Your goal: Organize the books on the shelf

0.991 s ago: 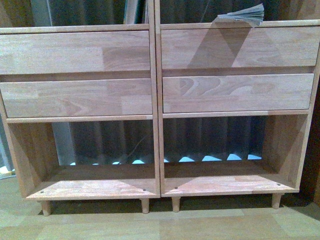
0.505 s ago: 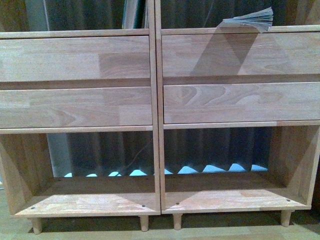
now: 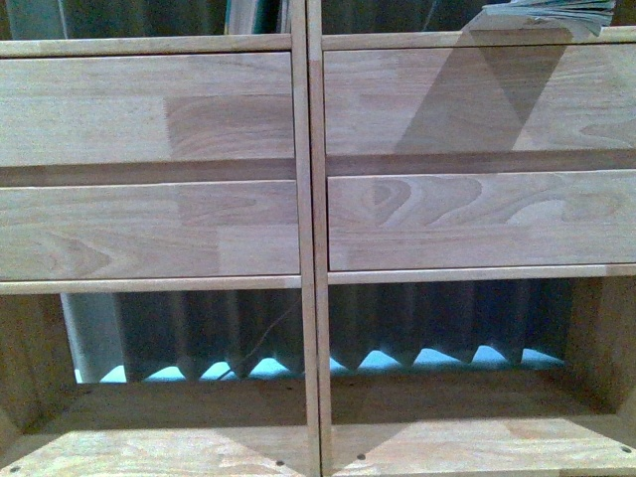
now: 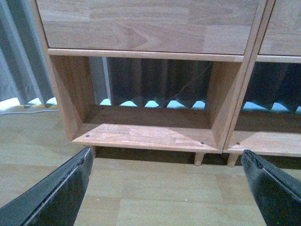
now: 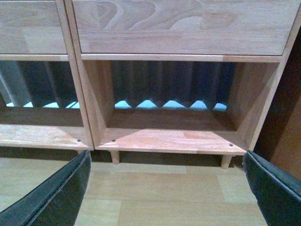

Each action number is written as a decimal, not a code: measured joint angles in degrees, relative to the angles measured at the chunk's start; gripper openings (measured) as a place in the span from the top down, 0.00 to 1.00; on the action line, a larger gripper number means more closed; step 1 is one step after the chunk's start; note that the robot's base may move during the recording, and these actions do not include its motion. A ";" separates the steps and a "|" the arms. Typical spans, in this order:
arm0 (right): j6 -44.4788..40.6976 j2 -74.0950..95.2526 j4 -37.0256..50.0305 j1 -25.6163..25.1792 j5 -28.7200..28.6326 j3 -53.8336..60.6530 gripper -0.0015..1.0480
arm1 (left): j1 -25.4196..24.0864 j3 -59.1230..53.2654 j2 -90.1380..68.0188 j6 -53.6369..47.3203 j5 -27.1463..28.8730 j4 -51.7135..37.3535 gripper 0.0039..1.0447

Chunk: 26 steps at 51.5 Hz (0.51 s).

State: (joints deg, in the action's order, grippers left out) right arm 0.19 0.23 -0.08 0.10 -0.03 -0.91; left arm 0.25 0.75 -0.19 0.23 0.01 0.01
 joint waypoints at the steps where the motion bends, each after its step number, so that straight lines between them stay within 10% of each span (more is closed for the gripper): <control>1: 0.00 0.00 0.00 0.00 0.00 0.00 0.07 | 0.00 0.00 0.00 0.00 0.00 0.00 0.07; 26: 0.00 0.00 0.00 0.00 0.00 0.00 0.07 | 0.00 0.00 -0.02 0.00 0.00 0.00 0.07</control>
State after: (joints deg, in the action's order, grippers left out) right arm 0.19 0.23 -0.08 0.10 -0.03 -0.91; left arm 0.25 0.75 -0.21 0.23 0.01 0.01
